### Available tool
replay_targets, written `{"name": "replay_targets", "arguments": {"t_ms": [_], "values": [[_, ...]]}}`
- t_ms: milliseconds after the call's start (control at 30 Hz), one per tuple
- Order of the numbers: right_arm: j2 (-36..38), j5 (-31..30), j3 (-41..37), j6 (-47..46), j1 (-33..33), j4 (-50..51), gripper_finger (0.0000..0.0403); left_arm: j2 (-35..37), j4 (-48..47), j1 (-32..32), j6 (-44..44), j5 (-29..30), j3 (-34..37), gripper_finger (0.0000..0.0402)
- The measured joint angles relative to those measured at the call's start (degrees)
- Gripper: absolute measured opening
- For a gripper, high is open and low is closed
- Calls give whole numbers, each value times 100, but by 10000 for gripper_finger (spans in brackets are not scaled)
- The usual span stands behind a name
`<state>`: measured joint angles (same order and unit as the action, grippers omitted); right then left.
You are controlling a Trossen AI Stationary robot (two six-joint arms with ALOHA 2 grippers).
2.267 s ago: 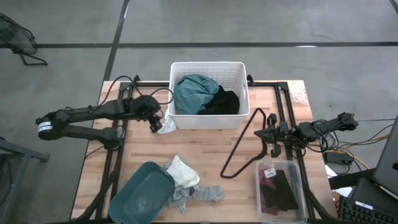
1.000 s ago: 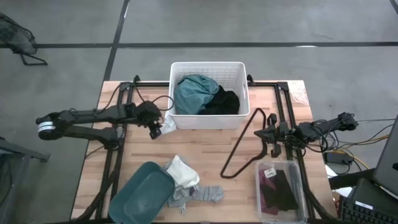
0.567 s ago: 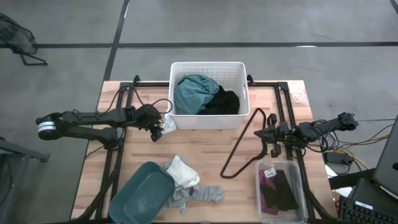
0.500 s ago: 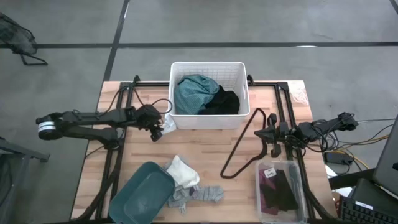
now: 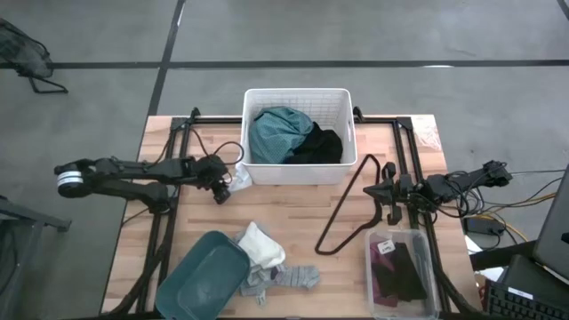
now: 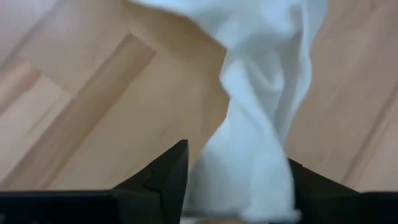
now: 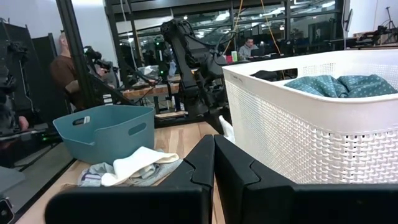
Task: Pick & Place Cloths
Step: Put the top white sock into the green bin
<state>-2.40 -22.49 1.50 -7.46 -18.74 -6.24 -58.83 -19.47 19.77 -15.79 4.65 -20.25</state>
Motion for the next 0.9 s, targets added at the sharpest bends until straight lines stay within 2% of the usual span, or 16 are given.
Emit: {"name": "replay_targets", "arguments": {"t_ms": [100, 267, 300, 500, 800, 900], "values": [[0, 0, 0, 0, 1, 0, 8, -2, 291, 1, 83, 0, 0, 134], [1, -1, 0, 0, 2, 0, 8, 1, 589, 0, 361, -167, -10, 26], [1, -1, 0, 0, 2, 0, 8, 1, 558, 0, 370, -252, -19, 14], [0, -1, 0, 0, 2, 2, 8, 96, 413, -16, 348, -660, -93, 6], [1, -1, 0, 0, 0, 2, 8, 974, -661, -55, 318, -620, -704, 4], [0, -1, 0, 0, 0, 2, 8, 1346, -1121, -87, 132, -1314, -1145, 4]]}}
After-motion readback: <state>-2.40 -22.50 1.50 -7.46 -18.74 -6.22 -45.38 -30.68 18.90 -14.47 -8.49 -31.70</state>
